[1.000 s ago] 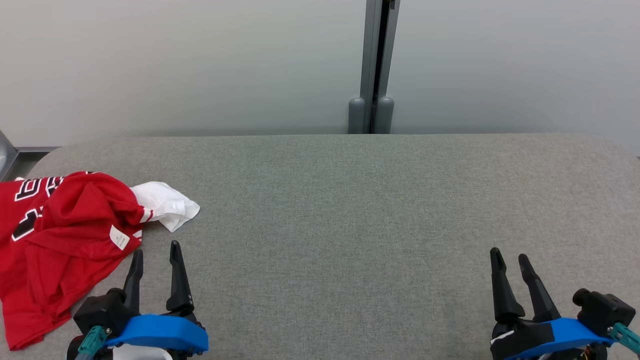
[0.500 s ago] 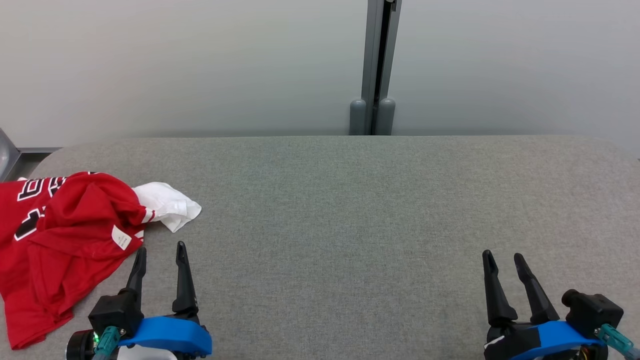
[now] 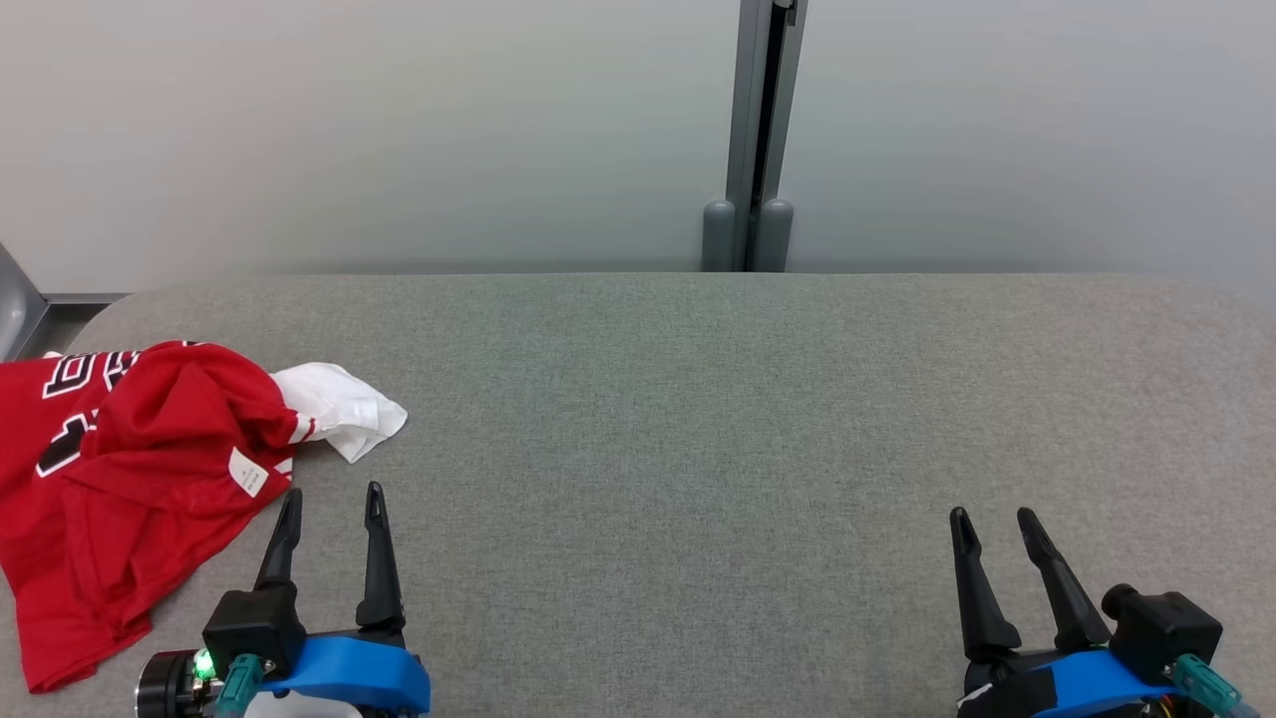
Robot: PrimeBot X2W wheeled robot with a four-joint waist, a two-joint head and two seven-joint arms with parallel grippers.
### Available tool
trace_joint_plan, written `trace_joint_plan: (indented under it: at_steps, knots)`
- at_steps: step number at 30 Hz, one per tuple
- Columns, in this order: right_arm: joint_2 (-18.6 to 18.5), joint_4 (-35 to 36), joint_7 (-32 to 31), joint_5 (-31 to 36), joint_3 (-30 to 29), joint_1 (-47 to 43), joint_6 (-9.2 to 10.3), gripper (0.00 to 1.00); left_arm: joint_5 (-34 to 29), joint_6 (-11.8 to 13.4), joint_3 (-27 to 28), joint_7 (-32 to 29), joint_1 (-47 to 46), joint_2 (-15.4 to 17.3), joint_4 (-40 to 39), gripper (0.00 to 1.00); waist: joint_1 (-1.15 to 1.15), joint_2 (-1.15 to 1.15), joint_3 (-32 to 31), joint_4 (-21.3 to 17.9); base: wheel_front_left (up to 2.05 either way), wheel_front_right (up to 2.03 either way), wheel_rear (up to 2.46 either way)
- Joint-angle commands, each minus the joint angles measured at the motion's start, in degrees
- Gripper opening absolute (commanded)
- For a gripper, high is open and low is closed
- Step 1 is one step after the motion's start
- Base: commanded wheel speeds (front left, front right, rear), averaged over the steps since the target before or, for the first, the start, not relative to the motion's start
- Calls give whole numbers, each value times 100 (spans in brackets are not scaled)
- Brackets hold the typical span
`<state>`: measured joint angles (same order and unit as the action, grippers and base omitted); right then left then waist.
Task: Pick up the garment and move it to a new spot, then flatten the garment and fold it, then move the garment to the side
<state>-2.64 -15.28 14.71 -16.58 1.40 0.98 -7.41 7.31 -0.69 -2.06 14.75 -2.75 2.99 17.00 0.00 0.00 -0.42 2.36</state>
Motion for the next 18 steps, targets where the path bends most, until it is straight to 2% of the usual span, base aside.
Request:
trace_joint_plan:
  at_steps: [1,18]
  knots:
    - [-42,11,47,91,9,-22,-14,100,-104,29,0,38,-66,16,19,100,0,0,-4,3,0,0,0]
    - [-41,42,54,132,-20,-67,-15,100,-43,92,9,53,0,35,71,100,0,0,-34,-18,0,0,0]
